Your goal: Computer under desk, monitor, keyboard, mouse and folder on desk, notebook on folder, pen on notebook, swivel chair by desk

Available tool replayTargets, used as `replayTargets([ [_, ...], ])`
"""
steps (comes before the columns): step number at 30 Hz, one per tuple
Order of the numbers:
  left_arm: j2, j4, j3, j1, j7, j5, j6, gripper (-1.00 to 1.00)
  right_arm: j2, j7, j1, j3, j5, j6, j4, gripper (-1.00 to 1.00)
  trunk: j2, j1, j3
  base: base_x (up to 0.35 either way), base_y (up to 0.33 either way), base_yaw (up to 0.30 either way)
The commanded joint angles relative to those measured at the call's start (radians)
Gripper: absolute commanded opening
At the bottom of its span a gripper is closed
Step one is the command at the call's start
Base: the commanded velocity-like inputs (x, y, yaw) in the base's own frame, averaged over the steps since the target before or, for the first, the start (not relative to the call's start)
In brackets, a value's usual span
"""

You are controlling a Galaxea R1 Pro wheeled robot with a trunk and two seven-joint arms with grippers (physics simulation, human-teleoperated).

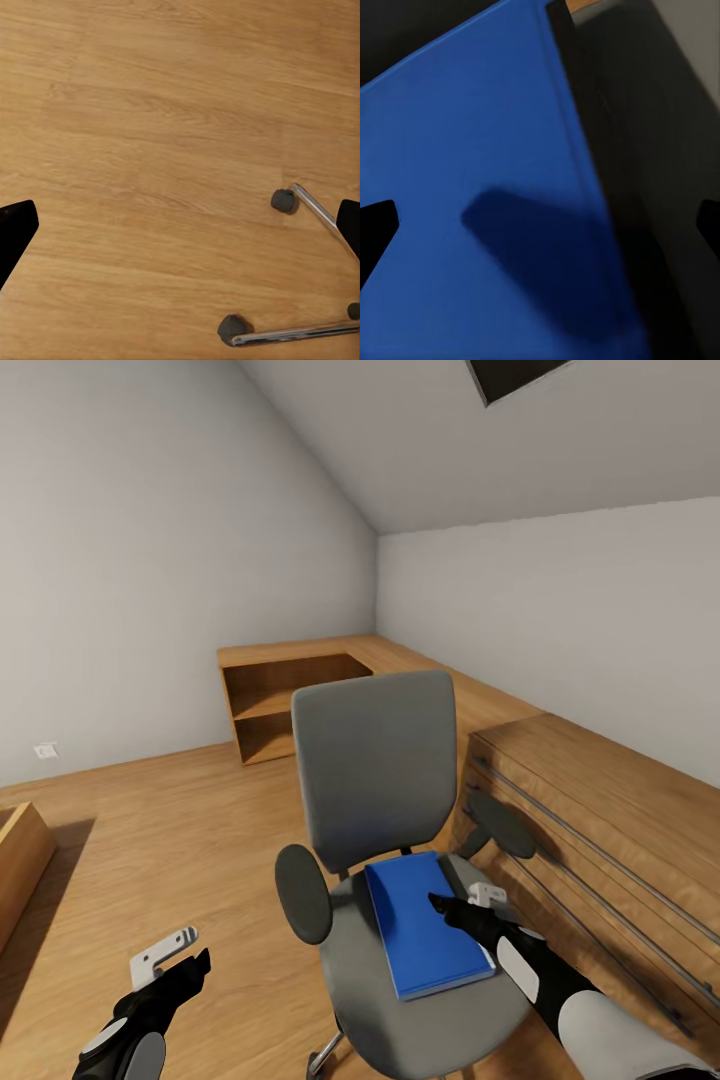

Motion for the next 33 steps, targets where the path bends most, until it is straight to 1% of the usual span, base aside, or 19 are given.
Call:
replayTargets([
  [1, -0.001, -0.002, 0.001, 0.0, 0.006, 0.011, 0.002, 1.0, 0.001, -0.002, 0.0, 0.006, -0.007, 0.005, 0.0, 1.0, 0.0, 0.0, -0.001, 0.0, 0.0, 0.0],
  [4, -0.001, -0.002, 0.001, 0.0, 0.007, 0.011, 0.002, 1.0, 0.007, -0.021, 0.0, 0.007, -0.004, 0.005, -0.001, 1.0, 0.0, 0.0, -0.001, 0.0, 0.0, 0.0],
  [7, -0.001, -0.002, 0.001, 0.0, 0.007, 0.011, 0.002, 1.0, 0.013, -0.044, 0.0, 0.008, 0.008, 0.001, -0.001, 1.0, 0.0, 0.0, -0.001, 0.0, 0.0, 0.0],
  [8, -0.001, -0.002, 0.001, 0.0, 0.007, 0.011, 0.002, 1.0, 0.016, -0.058, 0.0, 0.008, 0.024, -0.003, -0.001, 1.0, 0.0, 0.0, -0.001, 0.0, 0.0, 0.0],
  [12, -0.001, -0.002, 0.001, 0.0, 0.007, 0.011, 0.002, 1.0, 0.025, -0.078, 0.0, 0.007, 0.061, -0.011, -0.002, 1.0, 0.0, 0.0, -0.001, 0.0, 0.0, 0.0],
  [13, -0.001, -0.002, 0.001, 0.0, 0.007, 0.011, 0.002, 1.0, 0.029, -0.084, 0.0, 0.006, 0.077, -0.013, -0.002, 1.0, 0.0, 0.0, -0.001, 0.0, 0.0, 0.0],
  [16, -0.001, -0.002, 0.002, 0.0, 0.007, 0.011, 0.002, 1.0, 0.033, -0.091, 0.0, 0.005, 0.095, -0.015, -0.002, 1.0, 0.0, 0.0, -0.001, 0.0, 0.0, 0.0],
  [20, -0.001, -0.002, 0.003, 0.0, 0.008, 0.011, 0.002, 1.0, 0.035, -0.094, 0.0, 0.005, 0.104, -0.016, -0.002, 1.0, 0.0, 0.0, -0.001, 0.0, 0.0, 0.0],
  [33, 0.001, -0.002, 0.005, 0.0, 0.007, 0.011, 0.001, 1.0, 0.036, -0.103, 0.0, 0.005, 0.109, -0.015, -0.002, 1.0, 0.0, 0.0, -0.001, 0.0, 0.0, 0.0],
])
